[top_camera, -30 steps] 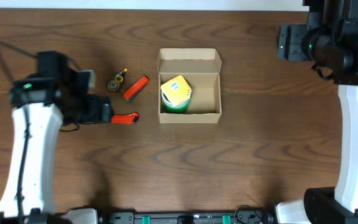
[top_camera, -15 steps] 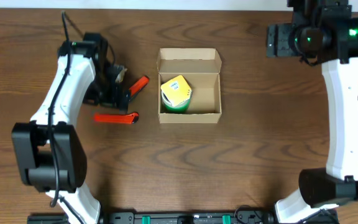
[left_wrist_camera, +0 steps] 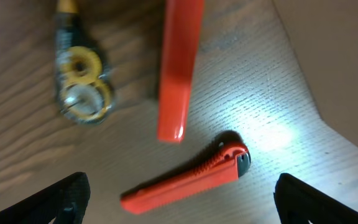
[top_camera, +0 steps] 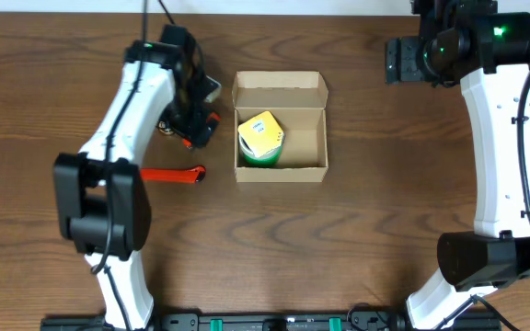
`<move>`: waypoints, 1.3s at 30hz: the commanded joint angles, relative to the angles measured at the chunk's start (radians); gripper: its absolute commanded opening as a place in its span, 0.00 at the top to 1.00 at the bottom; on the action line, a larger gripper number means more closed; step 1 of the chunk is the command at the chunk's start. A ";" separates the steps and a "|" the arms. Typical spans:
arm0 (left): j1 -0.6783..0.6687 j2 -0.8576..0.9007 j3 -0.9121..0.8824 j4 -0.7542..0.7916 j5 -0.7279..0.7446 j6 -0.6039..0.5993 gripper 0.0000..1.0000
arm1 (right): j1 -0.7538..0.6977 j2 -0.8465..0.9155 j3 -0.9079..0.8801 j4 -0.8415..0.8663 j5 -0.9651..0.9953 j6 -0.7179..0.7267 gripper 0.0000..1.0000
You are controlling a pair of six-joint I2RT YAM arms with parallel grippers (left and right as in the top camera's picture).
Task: Pack container
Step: 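Grasp the red stapler with the left gripper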
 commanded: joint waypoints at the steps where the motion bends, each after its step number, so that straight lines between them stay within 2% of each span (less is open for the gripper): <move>1: -0.021 0.054 0.013 0.002 -0.044 0.033 0.04 | -0.012 0.006 0.001 0.002 0.004 -0.001 0.11; 11: -0.025 0.103 0.013 0.053 -0.055 0.031 0.03 | -0.131 0.033 0.001 0.010 0.004 0.018 0.01; 22: -0.031 0.143 0.013 0.109 -0.053 0.016 0.01 | -0.312 0.098 0.001 0.017 0.029 0.019 0.01; 31: -0.031 0.200 0.013 0.121 -0.052 0.000 0.00 | -0.373 0.105 0.001 0.019 0.018 0.044 0.01; 32: -0.031 0.207 0.013 0.121 -0.049 -0.002 0.05 | -0.376 0.105 0.001 0.017 0.018 0.045 0.01; 36: -0.031 0.227 0.013 0.121 -0.049 -0.017 0.14 | -0.380 0.105 0.001 0.018 0.018 0.045 0.01; 38: -0.031 0.231 0.013 0.124 -0.049 -0.029 0.30 | -0.380 0.105 0.001 0.021 0.018 0.045 0.01; 39: -0.031 0.232 0.013 0.126 -0.049 -0.035 0.33 | -0.380 0.105 0.001 0.023 0.018 0.045 0.01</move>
